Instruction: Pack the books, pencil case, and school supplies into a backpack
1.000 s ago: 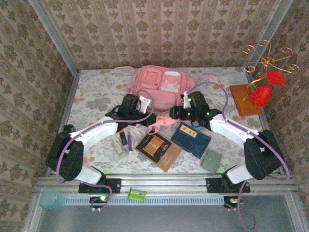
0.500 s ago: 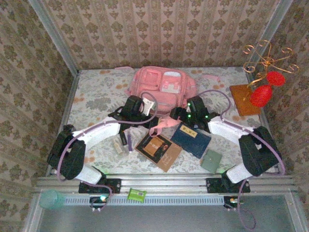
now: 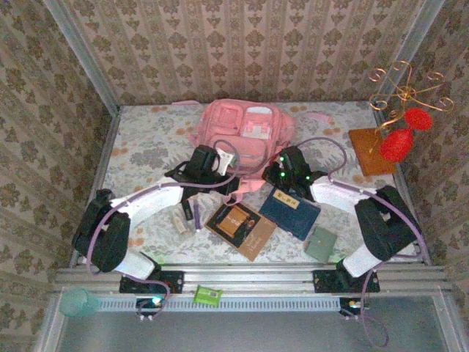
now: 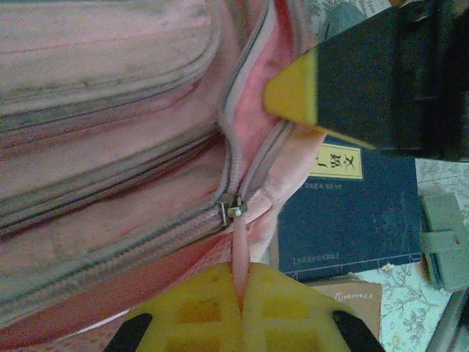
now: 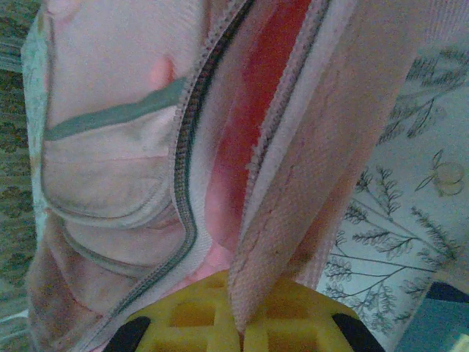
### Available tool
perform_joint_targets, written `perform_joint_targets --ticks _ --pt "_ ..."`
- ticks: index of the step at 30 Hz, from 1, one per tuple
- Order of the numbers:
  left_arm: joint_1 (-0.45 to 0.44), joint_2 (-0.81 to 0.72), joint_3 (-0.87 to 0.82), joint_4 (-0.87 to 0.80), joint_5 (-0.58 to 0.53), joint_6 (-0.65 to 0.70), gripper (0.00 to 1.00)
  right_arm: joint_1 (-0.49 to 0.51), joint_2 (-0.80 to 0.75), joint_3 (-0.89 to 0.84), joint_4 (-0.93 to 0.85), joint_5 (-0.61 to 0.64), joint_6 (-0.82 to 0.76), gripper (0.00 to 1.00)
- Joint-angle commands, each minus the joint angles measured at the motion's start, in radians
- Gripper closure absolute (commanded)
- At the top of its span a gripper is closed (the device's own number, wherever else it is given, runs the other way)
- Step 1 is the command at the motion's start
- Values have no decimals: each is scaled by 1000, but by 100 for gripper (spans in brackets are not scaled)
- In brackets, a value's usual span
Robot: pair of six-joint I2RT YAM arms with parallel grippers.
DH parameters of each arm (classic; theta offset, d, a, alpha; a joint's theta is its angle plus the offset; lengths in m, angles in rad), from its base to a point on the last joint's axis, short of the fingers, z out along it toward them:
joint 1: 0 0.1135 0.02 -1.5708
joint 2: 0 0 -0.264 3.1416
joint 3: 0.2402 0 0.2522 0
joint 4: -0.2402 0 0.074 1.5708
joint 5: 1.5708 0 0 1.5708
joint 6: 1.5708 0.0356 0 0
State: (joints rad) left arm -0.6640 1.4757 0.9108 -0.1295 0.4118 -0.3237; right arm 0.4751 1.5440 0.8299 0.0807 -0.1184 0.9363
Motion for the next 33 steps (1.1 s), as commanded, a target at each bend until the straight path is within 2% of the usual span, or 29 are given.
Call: perform_joint_targets --ticks 1,5,7,10,14,18,20,25,30,31,33 --pt "40 -61 9 -119 -45 37 100 4 -117 5 -77 336 -160 100" --pt "84 -78 -25 -168 -48 59 100 45 -180 5 -116 582 -294 100" --pt "92 -81 -43 -154 -31 50 100 47 -186 -2 -100 603 -324 100" --pt "112 -86 -74 -33 82 -43 100 49 -174 -17 -34 552 -370 100" --pt "115 -80 -68 60 161 -140 100 48 -130 -26 -13 563 -392 100" --pt "154 -107 -99 87 207 -190 100 -5 -127 -37 -22 573 -395 100" --pt "179 -129 -133 103 224 -213 100 -43 -127 -37 -22 539 -384 100" --pt "198 -149 -181 93 261 -210 100 -58 -98 -20 -6 501 -375 100" --pt "263 -198 -216 93 259 -214 100 -68 -101 -25 2 512 -392 100" --pt "248 -202 -200 56 239 -182 100 -68 -98 -24 7 490 -393 100" --pt "178 -211 -169 3 119 -111 100 -69 -105 -37 52 401 -380 100"
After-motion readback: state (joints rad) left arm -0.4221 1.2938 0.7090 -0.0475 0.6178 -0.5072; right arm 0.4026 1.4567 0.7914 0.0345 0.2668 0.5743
